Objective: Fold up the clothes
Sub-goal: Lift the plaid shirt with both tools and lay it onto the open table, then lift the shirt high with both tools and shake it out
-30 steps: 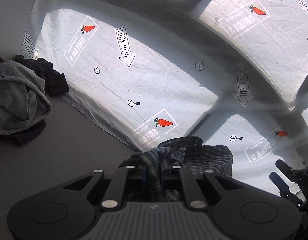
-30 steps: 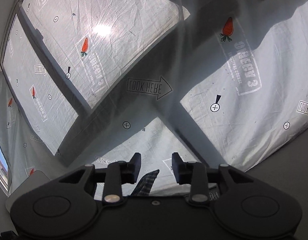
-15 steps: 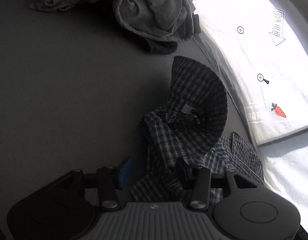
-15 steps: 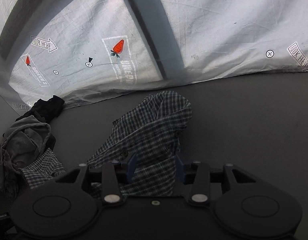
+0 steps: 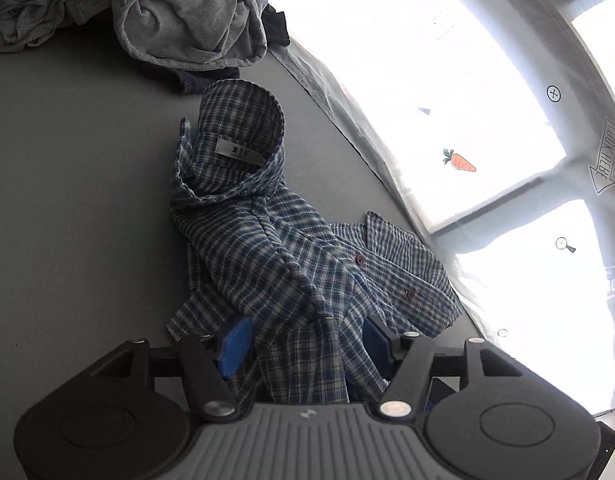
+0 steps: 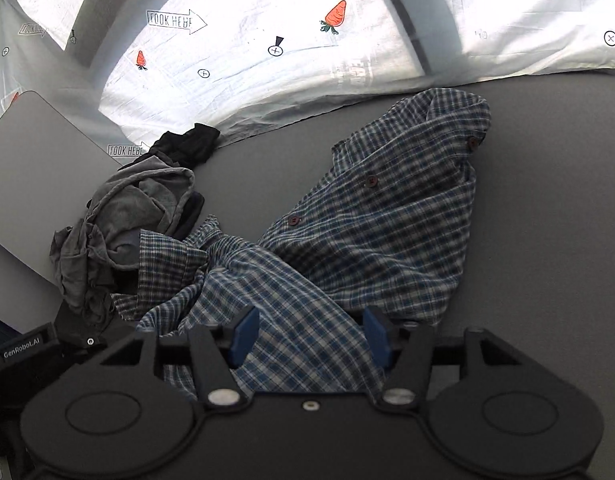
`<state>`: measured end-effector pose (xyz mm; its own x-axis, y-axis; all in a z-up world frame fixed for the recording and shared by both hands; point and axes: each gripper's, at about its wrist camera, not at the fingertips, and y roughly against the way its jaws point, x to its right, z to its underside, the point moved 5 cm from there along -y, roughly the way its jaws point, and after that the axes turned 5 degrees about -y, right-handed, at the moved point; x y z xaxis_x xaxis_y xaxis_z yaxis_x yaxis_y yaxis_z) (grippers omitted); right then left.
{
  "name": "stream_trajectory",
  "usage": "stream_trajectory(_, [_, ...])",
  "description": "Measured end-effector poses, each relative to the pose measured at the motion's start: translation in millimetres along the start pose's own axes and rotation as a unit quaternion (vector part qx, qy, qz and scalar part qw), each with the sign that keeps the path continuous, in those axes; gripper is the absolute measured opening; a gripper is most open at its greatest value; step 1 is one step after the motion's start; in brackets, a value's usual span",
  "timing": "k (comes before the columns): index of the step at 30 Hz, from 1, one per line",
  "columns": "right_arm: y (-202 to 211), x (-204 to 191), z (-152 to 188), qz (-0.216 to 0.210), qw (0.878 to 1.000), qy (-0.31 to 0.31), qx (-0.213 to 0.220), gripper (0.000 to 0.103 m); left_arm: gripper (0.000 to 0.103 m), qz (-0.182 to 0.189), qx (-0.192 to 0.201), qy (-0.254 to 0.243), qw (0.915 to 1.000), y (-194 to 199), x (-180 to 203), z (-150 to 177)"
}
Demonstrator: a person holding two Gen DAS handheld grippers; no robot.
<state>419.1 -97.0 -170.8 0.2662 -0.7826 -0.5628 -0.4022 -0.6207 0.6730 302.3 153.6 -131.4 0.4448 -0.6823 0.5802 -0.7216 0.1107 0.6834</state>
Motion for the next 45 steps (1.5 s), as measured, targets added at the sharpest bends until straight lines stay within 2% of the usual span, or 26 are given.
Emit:
stream_trajectory(5, [10, -7, 26, -0.007, 0.999, 0.032, -0.02, 0.06, 0.064, 0.011, -0.023, -0.014, 0.9996, -6, 11, 23])
stream_trajectory(9, [8, -4, 38, 0.017, 0.998, 0.051, -0.022, 0.059, 0.064, 0.024, -0.052, 0.002, 0.9984, -20, 8, 42])
stream_trajectory(12, [3, -3, 42, 0.052, 0.995, 0.087, -0.018, 0.059, 0.062, 0.025, -0.068, -0.008, 0.9973, -28, 9, 49])
stream_trajectory(14, [-2, -6, 48, 0.066, 0.991, 0.118, -0.016, 0.057, 0.056, 0.025, -0.074, -0.018, 0.9968, -30, 10, 52])
stream_trajectory(16, [-8, -9, 54, 0.079, 0.985, 0.153, -0.013, 0.046, 0.04, 0.021, -0.077, -0.027, 0.9965, -31, 10, 54])
stream_trajectory(17, [-10, -8, 55, 0.083, 0.983, 0.164, -0.012, 0.033, 0.032, 0.017, -0.075, -0.031, 0.9965, -31, 11, 54])
stream_trajectory(18, [-7, -8, 52, 0.085, 0.982, 0.166, 0.0, 0.016, 0.018, 0.009, -0.074, -0.036, 0.9966, -32, 10, 53])
stream_trajectory(19, [-1, -7, 48, 0.086, 0.982, 0.166, 0.014, 0.011, 0.012, 0.0, -0.07, -0.04, 0.9967, -31, 8, 52])
stream_trajectory(21, [9, -7, 39, 0.089, 0.981, 0.167, 0.042, 0.006, 0.008, -0.019, -0.056, -0.046, 0.9972, -26, 5, 47])
stream_trajectory(25, [30, -8, 23, 0.095, 0.977, 0.165, 0.098, 0.005, 0.004, -0.052, 0.001, -0.059, 0.9969, -6, -2, 28])
stream_trajectory(29, [60, -3, 5, 0.119, 0.966, 0.165, 0.16, 0.003, 0.0, -0.093, 0.054, -0.086, 0.9904, 15, -1, 6])
stream_trajectory(32, [79, 6, -9, 0.143, 0.959, 0.144, 0.199, 0.002, 0.0, -0.124, 0.093, -0.108, 0.982, 32, 1, -10])
stream_trajectory(34, [92, 13, -19, 0.158, 0.954, 0.132, 0.217, 0.001, 0.0, -0.113, 0.094, -0.113, 0.9827, 37, 3, -19])
stream_trajectory(36, [100, 19, -24, 0.162, 0.953, 0.116, 0.227, 0.002, 0.0, -0.088, 0.081, -0.116, 0.986, 35, 9, -21])
stream_trajectory(38, [101, 25, -25, 0.162, 0.955, 0.104, 0.226, 0.002, 0.005, -0.064, 0.067, -0.112, 0.9893, 28, 17, -12])
stream_trajectory(40, [100, 29, -19, 0.166, 0.956, 0.101, 0.219, 0.002, 0.022, -0.038, 0.039, -0.101, 0.9934, 16, 23, 2])
stream_trajectory(42, [100, 32, -10, 0.172, 0.957, 0.102, 0.212, 0.002, 0.025, -0.021, 0.012, -0.083, 0.9962, 1, 28, 21])
stream_trajectory(45, [100, 36, 1, 0.179, 0.958, 0.104, 0.201, 0.004, 0.036, -0.012, -0.026, -0.056, 0.998, -15, 29, 46])
